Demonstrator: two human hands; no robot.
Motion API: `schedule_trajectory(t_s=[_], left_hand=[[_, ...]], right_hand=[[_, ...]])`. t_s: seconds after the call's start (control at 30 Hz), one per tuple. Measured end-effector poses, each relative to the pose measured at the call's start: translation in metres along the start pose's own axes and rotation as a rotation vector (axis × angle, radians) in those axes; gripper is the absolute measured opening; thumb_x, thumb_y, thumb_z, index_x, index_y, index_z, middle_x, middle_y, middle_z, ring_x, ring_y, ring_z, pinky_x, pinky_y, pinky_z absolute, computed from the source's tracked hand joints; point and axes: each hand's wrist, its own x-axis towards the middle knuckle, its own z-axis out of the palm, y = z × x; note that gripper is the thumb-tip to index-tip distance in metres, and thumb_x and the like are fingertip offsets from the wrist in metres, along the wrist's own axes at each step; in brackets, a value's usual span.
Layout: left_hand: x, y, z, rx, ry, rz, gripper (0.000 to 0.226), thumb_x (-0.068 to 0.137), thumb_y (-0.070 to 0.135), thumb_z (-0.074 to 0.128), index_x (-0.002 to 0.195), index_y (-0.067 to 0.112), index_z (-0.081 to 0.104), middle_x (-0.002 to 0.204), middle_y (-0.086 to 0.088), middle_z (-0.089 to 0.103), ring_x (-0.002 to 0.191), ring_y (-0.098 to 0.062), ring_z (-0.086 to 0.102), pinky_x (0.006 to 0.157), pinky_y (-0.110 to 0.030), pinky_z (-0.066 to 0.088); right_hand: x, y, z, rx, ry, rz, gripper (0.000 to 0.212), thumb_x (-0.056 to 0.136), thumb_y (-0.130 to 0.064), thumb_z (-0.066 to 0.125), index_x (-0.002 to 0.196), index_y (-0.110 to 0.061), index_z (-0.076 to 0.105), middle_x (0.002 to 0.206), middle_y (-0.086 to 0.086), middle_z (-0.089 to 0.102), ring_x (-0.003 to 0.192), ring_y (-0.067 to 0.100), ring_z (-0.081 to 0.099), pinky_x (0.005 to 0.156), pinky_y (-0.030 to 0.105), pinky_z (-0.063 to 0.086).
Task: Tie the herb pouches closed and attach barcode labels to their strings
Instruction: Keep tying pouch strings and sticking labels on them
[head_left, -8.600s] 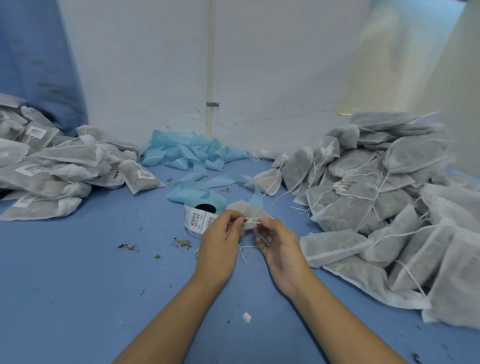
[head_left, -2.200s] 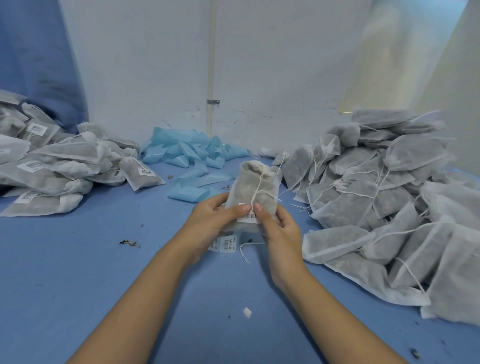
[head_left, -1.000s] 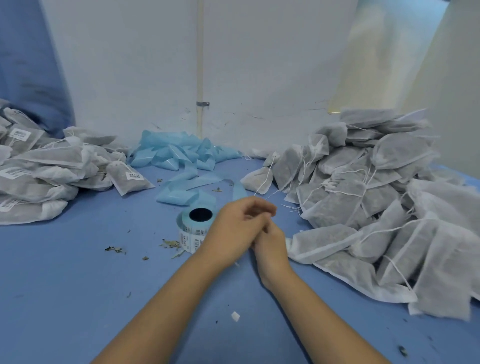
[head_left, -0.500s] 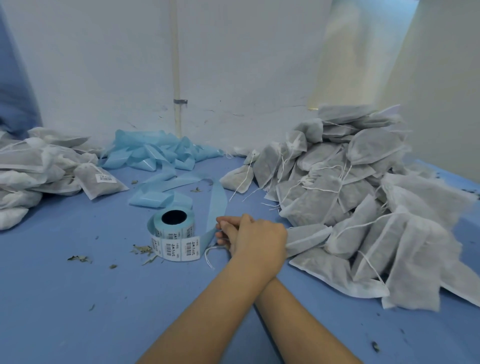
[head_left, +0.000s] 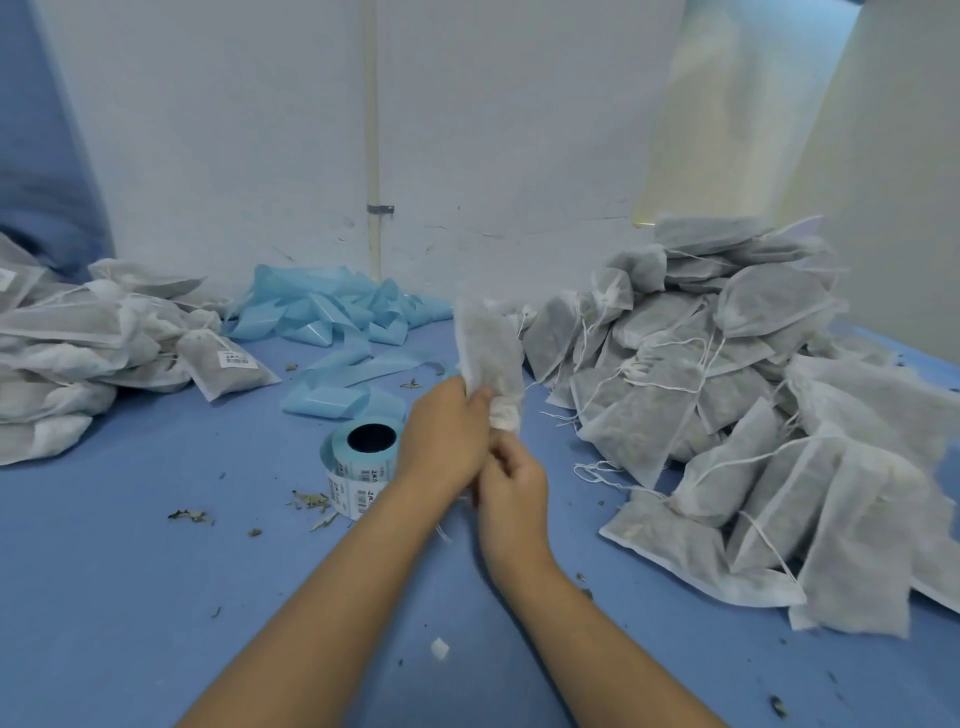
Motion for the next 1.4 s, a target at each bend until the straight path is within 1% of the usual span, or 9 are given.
schedule_trajectory(t_s=[0.13, 0.3, 0.5, 0.6, 0.77, 0.97, 1.2, 1.3, 1.4], left_hand=[[0.001, -0.002, -0.011, -0.177, -0.032, -0.090, 0.027, 0.096, 0.023, 0.047, 0.078, 0.005, 0.057, 0.075, -0.005, 0.057, 0.076, -0.026, 0.052, 0.060, -0.031, 0.033], [-0.007, -0.010, -0.015, -0.094, -0.074, -0.059, 0.027, 0.090, 0.023, 0.049, 0.066, 0.010, 0.049, 0.060, -0.001, 0.049, 0.059, -0.018, 0.043, 0.053, -0.031, 0.030], [-0.016, -0.039, -0.042, 0.623, 0.015, 0.246, 0.045, 0.084, 0.038, 0.026, 0.114, 0.025, 0.056, 0.111, 0.010, 0.059, 0.109, -0.016, 0.047, 0.090, -0.033, 0.028], [-0.020, -0.062, -0.063, 0.707, -0.078, 0.330, 0.044, 0.072, 0.039, 0.024, 0.107, 0.027, 0.046, 0.104, 0.014, 0.053, 0.109, -0.013, 0.043, 0.095, -0.031, 0.021], [-0.015, -0.092, -0.081, 0.893, -0.253, 0.412, 0.052, 0.085, 0.040, 0.035, 0.136, 0.030, 0.036, 0.126, 0.015, 0.048, 0.125, -0.012, 0.032, 0.115, -0.039, 0.007], [-0.007, -0.107, -0.062, 0.721, 0.009, 0.488, 0.028, 0.081, 0.022, 0.072, 0.106, 0.011, 0.065, 0.095, 0.000, 0.066, 0.100, -0.028, 0.056, 0.093, -0.042, 0.038], [0.020, -0.118, -0.060, 0.814, 0.222, 0.057, 0.023, 0.094, 0.022, 0.053, 0.109, 0.006, 0.059, 0.108, -0.010, 0.061, 0.109, -0.031, 0.043, 0.089, -0.042, 0.033], [0.023, -0.122, -0.056, 0.814, 0.218, 0.053, 0.023, 0.094, 0.022, 0.050, 0.112, 0.008, 0.055, 0.111, -0.007, 0.058, 0.110, -0.029, 0.040, 0.088, -0.038, 0.032], [0.020, -0.123, -0.058, 0.792, 0.220, 0.059, 0.029, 0.093, 0.022, 0.050, 0.119, 0.010, 0.053, 0.118, -0.006, 0.056, 0.114, -0.028, 0.038, 0.094, -0.038, 0.031]], right_hand=[[0.005, -0.004, -0.006, 0.162, 0.228, 0.147, 0.013, 0.089, -0.030, 0.053, 0.080, -0.020, 0.053, 0.055, -0.006, 0.055, 0.050, 0.013, 0.047, 0.050, 0.029, 0.035], [0.007, -0.010, -0.002, 0.252, 0.022, 0.177, 0.014, 0.096, -0.021, 0.055, 0.094, -0.007, 0.056, 0.063, 0.000, 0.059, 0.044, 0.005, 0.053, 0.039, 0.019, 0.037], [0.013, -0.002, -0.008, 0.212, 0.155, 0.219, 0.007, 0.095, -0.012, 0.055, 0.100, -0.007, 0.052, 0.074, 0.002, 0.056, 0.051, 0.006, 0.047, 0.046, 0.017, 0.039], [0.014, 0.001, -0.006, 0.160, 0.130, 0.221, 0.009, 0.095, -0.015, 0.055, 0.101, -0.008, 0.053, 0.080, 0.003, 0.059, 0.057, 0.009, 0.048, 0.048, 0.018, 0.040], [0.014, 0.003, -0.004, 0.087, 0.119, 0.196, 0.014, 0.095, -0.018, 0.057, 0.103, -0.008, 0.053, 0.084, 0.004, 0.060, 0.064, 0.011, 0.052, 0.057, 0.025, 0.041], [0.013, 0.003, -0.001, 0.031, 0.086, 0.180, 0.011, 0.094, -0.018, 0.058, 0.101, -0.012, 0.053, 0.090, 0.003, 0.063, 0.070, 0.012, 0.056, 0.059, 0.022, 0.041], [0.019, 0.001, 0.014, 0.036, 0.077, 0.208, 0.010, 0.095, -0.020, 0.056, 0.097, -0.011, 0.052, 0.087, 0.005, 0.062, 0.057, 0.011, 0.054, 0.050, 0.018, 0.043], [0.020, -0.001, 0.021, 0.137, 0.088, 0.282, 0.014, 0.096, -0.021, 0.056, 0.099, -0.007, 0.053, 0.079, 0.005, 0.061, 0.044, 0.006, 0.051, 0.044, 0.015, 0.042], [0.021, -0.004, 0.021, 0.223, 0.083, 0.328, 0.025, 0.095, -0.019, 0.057, 0.110, 0.002, 0.055, 0.090, 0.010, 0.063, 0.058, 0.012, 0.057, 0.048, 0.015, 0.048]])
